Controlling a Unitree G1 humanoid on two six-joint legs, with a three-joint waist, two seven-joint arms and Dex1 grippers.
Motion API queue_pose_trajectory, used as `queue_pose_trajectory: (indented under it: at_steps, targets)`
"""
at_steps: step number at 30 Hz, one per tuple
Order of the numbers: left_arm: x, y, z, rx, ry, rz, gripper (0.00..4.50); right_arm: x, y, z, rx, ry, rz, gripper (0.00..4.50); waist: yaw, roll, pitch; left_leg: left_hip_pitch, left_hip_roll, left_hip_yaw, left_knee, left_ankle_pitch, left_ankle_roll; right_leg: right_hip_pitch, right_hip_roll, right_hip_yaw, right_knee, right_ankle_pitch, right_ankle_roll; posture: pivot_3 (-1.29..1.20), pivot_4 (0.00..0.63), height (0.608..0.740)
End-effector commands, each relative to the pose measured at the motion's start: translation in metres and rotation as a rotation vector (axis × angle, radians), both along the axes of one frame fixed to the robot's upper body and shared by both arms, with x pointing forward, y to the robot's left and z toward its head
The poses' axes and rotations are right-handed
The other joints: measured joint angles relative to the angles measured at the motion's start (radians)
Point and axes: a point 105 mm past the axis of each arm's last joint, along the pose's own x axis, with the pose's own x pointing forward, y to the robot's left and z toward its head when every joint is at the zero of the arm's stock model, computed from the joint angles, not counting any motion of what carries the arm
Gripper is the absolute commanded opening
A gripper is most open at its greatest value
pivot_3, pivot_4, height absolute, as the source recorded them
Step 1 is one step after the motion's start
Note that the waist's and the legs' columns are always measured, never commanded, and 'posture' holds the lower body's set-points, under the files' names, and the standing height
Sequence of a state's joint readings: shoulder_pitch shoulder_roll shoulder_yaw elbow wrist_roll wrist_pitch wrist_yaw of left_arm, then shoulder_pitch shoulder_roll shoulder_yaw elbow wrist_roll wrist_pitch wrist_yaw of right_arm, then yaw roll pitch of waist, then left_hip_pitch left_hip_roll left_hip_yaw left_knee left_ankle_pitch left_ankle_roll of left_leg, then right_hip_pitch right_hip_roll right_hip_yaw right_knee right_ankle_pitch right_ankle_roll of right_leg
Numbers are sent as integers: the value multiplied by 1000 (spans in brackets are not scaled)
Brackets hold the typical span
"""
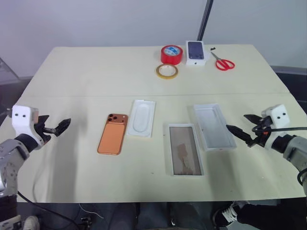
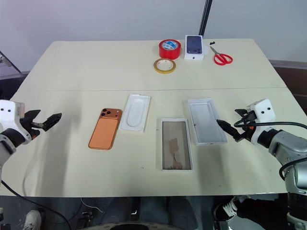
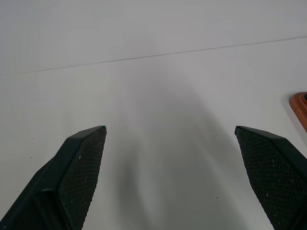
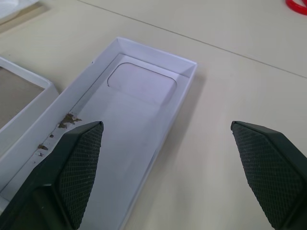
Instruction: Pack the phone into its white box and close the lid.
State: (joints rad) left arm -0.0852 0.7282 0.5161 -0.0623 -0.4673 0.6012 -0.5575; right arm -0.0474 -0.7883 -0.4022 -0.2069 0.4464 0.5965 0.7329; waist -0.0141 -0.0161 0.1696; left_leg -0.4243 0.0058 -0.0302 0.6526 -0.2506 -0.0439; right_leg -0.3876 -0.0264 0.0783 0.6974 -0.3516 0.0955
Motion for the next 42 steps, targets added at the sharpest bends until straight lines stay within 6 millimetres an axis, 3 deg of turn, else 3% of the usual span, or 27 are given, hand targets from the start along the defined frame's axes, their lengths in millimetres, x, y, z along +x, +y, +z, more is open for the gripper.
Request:
queue_pose_trajectory:
  at_steps: [1, 10, 20, 29, 42]
  targets:
    - [4, -6, 16, 18, -60, -16, 4500, 0, 6, 13, -7, -61, 24, 4459, 0, 0, 0, 0, 0, 0, 0, 0, 0, 0, 0, 0, 0, 0, 0, 0, 150, 725]
    - [7, -29, 15, -2, -70, -74, 4500, 7, 22, 19, -11, -84, 75, 4459, -2, 0, 0, 0, 0, 0, 0, 0, 0, 0, 0, 0, 0, 0, 0, 0, 150, 725]
    - [22, -124, 16, -78, -56, -312, 4500, 19, 64, 27, -9, -118, 200, 4459, 1, 0, 0, -1, 0, 0, 1, 0, 0, 0, 0, 0, 1, 0, 0, 0, 150, 725]
    - [54, -166, 5, -178, 173, -279, 4500, 13, 104, 28, -32, -124, 335, 4459, 5, -1, 0, -2, 0, -2, 4, 0, 0, 0, 1, -2, 1, 0, 0, 0, 150, 725]
    - [77, -219, -8, -281, 491, -360, 4500, -3, 104, 23, -34, -107, 309, 4459, 2, -1, 0, -3, -1, -3, 8, -1, 2, 1, 1, -3, 2, 0, 0, 0, 150, 725]
